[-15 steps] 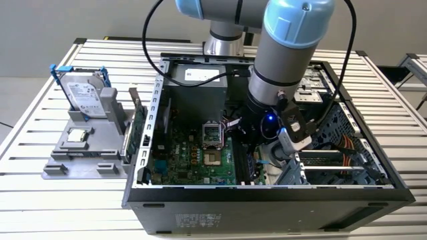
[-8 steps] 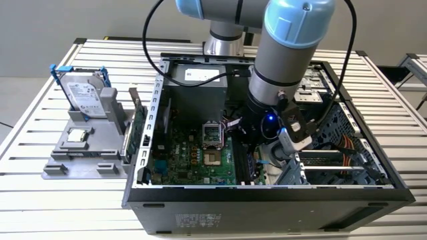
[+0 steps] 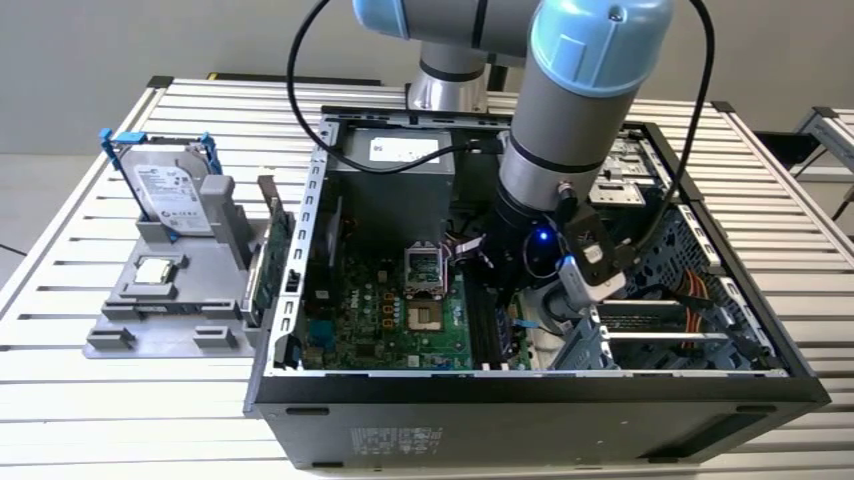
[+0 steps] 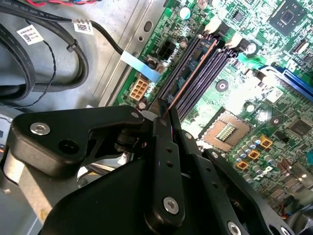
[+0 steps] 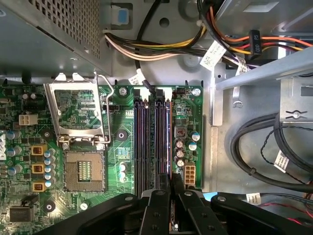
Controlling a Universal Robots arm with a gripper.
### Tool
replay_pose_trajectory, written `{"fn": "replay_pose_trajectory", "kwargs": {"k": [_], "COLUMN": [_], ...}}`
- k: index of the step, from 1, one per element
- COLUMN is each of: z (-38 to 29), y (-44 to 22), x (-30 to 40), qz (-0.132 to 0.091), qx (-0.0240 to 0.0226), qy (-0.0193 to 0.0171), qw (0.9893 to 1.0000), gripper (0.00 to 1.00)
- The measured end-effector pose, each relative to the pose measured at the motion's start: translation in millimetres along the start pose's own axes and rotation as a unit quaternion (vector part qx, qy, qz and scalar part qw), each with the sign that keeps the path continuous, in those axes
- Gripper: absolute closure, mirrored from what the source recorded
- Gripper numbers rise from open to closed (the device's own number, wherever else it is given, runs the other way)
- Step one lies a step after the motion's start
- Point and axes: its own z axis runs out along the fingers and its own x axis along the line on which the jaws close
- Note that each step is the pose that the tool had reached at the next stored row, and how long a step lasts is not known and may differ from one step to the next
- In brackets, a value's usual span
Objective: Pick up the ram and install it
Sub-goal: 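Insert the ram into the slot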
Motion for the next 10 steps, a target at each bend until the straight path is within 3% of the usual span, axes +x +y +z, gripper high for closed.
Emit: {"fn": "replay_pose_trajectory", "kwargs": {"k": [10], "z": [3.2], "y": [0.1], "x": [-0.5], "qz": [0.011], "qx": [0.0], "qy": [0.0001], "qw": [0.9999], "gripper": [1.0]}}
